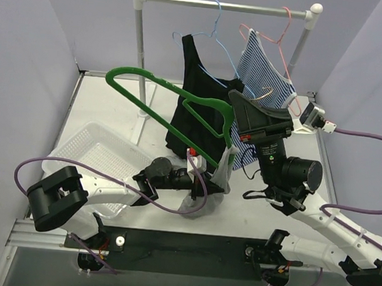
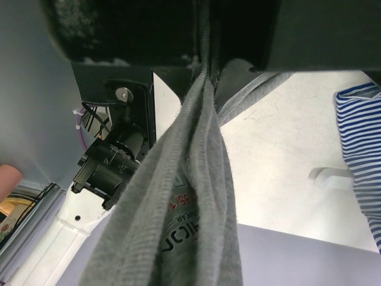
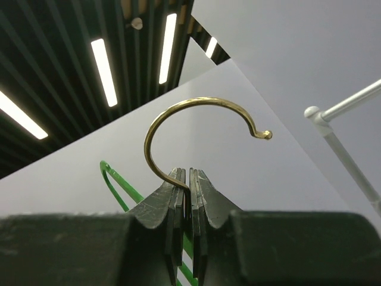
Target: Remove the tank top from the hanger
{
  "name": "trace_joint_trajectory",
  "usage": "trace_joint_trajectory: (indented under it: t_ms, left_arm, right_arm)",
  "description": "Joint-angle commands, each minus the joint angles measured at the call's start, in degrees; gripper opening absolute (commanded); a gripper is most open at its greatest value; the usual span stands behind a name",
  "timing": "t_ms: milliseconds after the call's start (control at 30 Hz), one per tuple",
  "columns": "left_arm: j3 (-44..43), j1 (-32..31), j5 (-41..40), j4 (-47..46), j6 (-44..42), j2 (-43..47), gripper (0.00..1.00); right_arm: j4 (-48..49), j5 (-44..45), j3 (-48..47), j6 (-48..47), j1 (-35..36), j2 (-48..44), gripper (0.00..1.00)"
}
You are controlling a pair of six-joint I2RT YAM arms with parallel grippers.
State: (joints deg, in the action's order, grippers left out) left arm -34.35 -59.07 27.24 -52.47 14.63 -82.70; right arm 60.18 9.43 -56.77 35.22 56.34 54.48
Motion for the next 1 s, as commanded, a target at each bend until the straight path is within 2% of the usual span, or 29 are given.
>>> trace_joint_trajectory:
  t_ms: [0,333,500,667,800,900,967]
  left_arm:
    - [-1.34,-0.17,0.88,-5.45,1.98,-0.1,0.0]
    - [3.5,-0.08,-0.79,-8.0,2.51,1.04,0.0]
    - [5.25,-0.08,-2.37,-7.74,2.68,2.97,0.0]
    - [6.22,-0.08,-5.0,-3.88,1.63,6.14,0.0]
    - [7.36,-0.17,-5.97,-2.56,1.27,8.51,0.0]
    - [6.84,-0.17,-7.99,2.26,0.4,13.25,0.0]
    - [3.7,-0.17,-11.5,11.47,-1.43,18.25,0.0]
  right_arm:
    - [18.82,-2.05,-2.12,4.5,0.0,0.98,0.0]
    - [28.23,-1.17,-1.23,12.24,-3.07,3.09,0.0]
    - [22.19,-5.82,-5.79,11.8,-4.04,3.09,0.0]
    - [22.88,-8.55,-8.26,13.72,-5.01,4.4,0.0]
    - [19.38,-10.31,-8.8,14.0,-5.54,3.45,0.0]
    - [16.56,-9.87,-5.9,12.95,-5.62,0.81,0.0]
    - [14.88,-10.57,-2.65,11.89,-5.97,-2.42,0.0]
